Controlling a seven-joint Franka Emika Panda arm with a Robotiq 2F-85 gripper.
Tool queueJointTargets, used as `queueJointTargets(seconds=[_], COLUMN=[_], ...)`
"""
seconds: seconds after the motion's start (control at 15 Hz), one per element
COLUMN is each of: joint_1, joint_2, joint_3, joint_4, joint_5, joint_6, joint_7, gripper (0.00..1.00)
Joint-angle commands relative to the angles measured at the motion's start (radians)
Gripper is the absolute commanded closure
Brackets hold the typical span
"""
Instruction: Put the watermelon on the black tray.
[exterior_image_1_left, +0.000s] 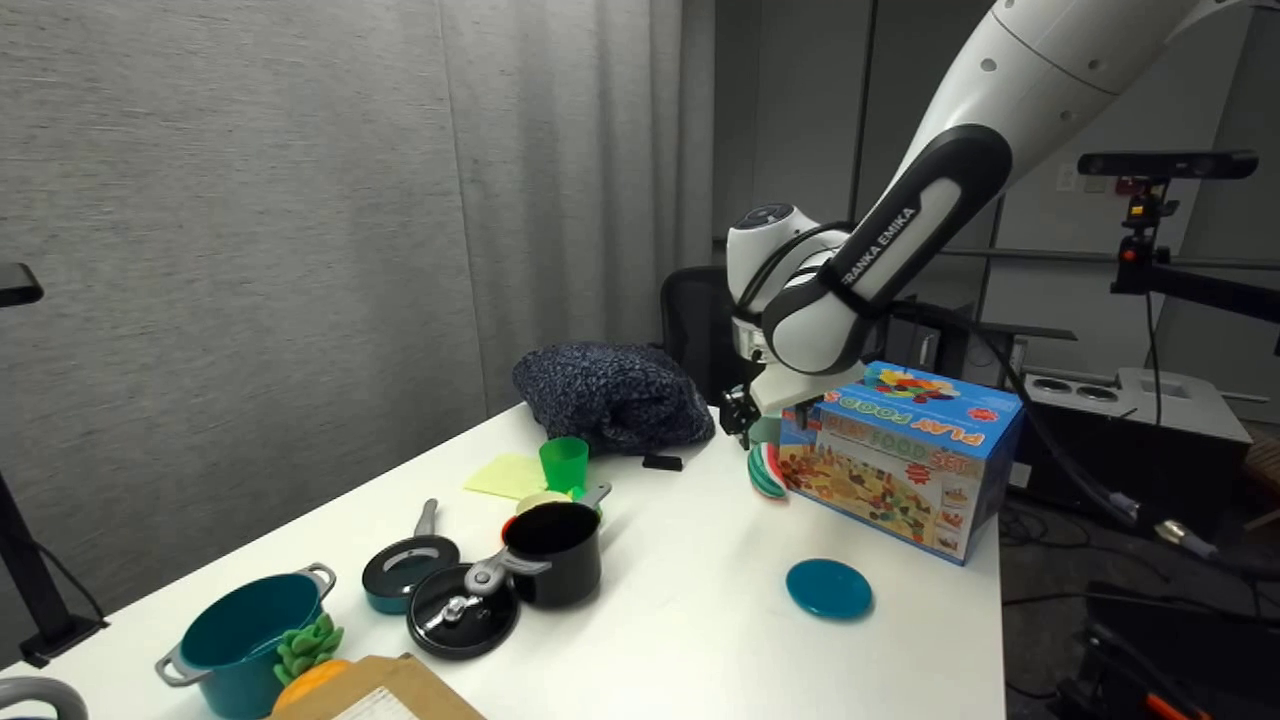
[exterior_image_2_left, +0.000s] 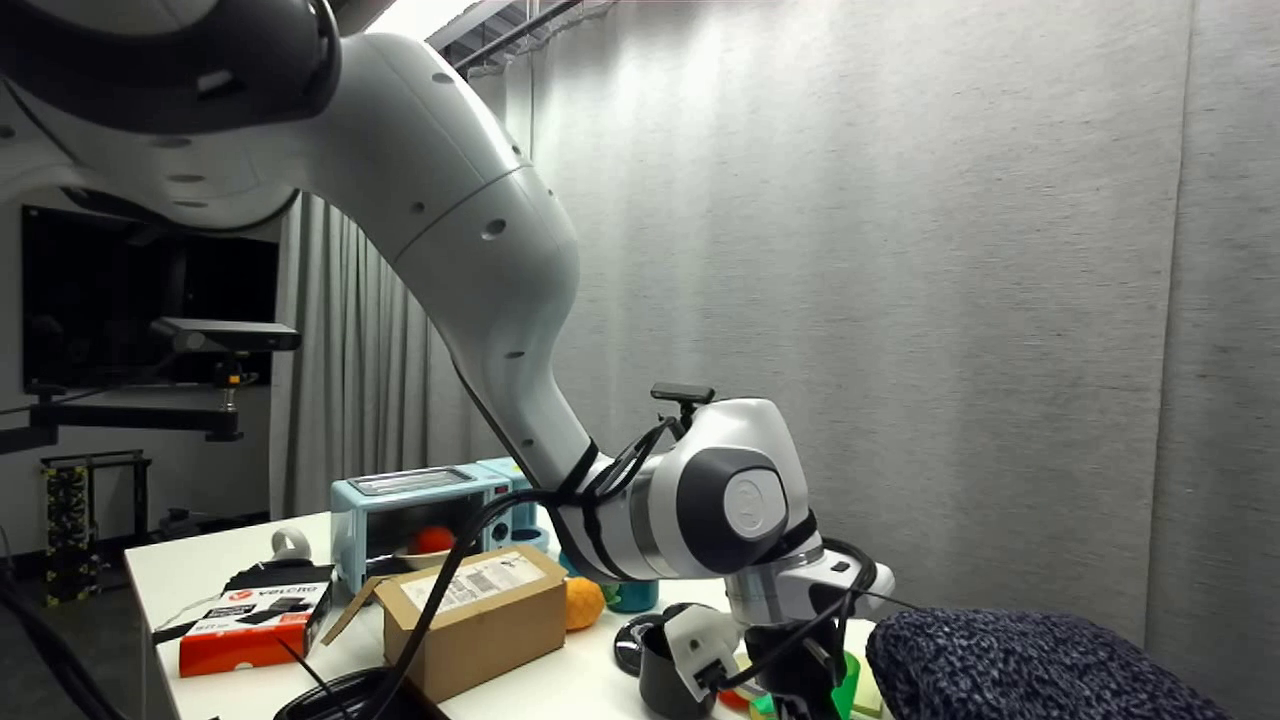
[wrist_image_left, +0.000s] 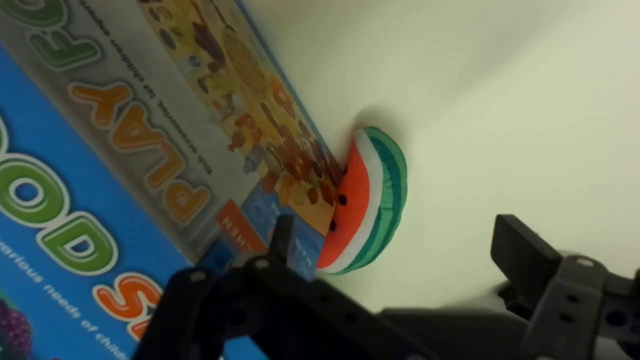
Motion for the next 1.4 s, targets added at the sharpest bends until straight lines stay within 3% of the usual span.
queueJointTargets(seconds=[0.0, 0.73, 1.07, 1.33], joint_1=[0.018, 0.006, -0.019, 0.016], joint_2=[0.086, 0.166, 0.086, 0.096], joint_3=[-0.037, -0.091, 0.0, -0.012], joint_4=[0.071, 0.142, 0.118, 0.123], joint_5=[0.008, 0.026, 0.134, 0.16], joint_6=[0.002, -0.034, -0.045, -0.017], joint_7=[0.027, 0.034, -0.083, -0.046], gripper=[0.0, 0.0, 0.0, 0.0])
